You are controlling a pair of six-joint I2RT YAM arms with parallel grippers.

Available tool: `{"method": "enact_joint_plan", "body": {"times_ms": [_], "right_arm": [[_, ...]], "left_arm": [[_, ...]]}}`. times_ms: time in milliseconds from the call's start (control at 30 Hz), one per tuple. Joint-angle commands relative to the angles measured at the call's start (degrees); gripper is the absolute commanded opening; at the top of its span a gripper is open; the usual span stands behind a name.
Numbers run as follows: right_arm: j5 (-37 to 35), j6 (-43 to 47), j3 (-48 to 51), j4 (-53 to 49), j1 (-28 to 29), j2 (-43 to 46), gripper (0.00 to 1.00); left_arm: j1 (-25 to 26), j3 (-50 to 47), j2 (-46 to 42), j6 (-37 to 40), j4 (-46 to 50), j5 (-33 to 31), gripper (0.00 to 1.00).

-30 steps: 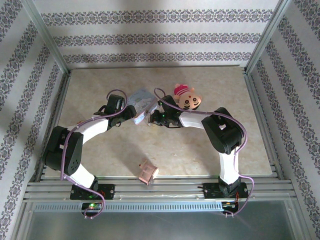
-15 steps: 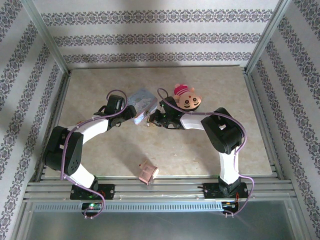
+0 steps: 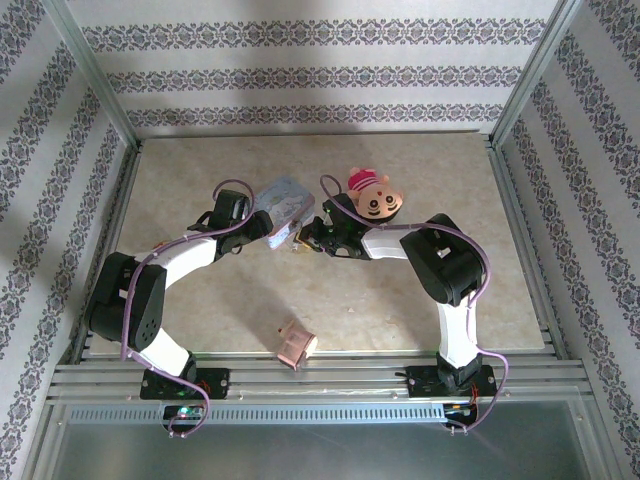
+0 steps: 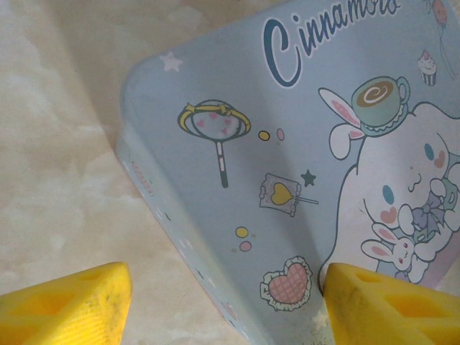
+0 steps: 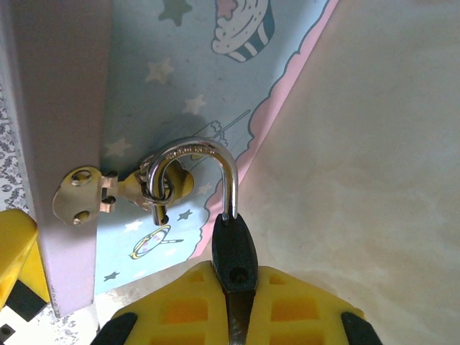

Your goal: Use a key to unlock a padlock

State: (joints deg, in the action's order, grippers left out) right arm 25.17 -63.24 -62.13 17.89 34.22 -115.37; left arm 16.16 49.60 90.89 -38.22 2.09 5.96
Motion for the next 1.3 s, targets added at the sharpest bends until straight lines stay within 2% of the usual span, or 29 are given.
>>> {"method": "enact_joint_plan", "body": {"times_ms": [0, 1267], "right_arm": [[1.3, -1.1, 0.0, 2.9, -0.4, -0.8, 0.00], [0.8, -3.1, 0.7, 5.8, -1.0, -0.3, 0.00]], "left_arm": [[0.7, -2.3, 0.0, 0.2, 6.3, 0.9, 0.71], [0.7, -3.7, -1.1, 0.0, 5.7, 0.9, 0.71]]}}
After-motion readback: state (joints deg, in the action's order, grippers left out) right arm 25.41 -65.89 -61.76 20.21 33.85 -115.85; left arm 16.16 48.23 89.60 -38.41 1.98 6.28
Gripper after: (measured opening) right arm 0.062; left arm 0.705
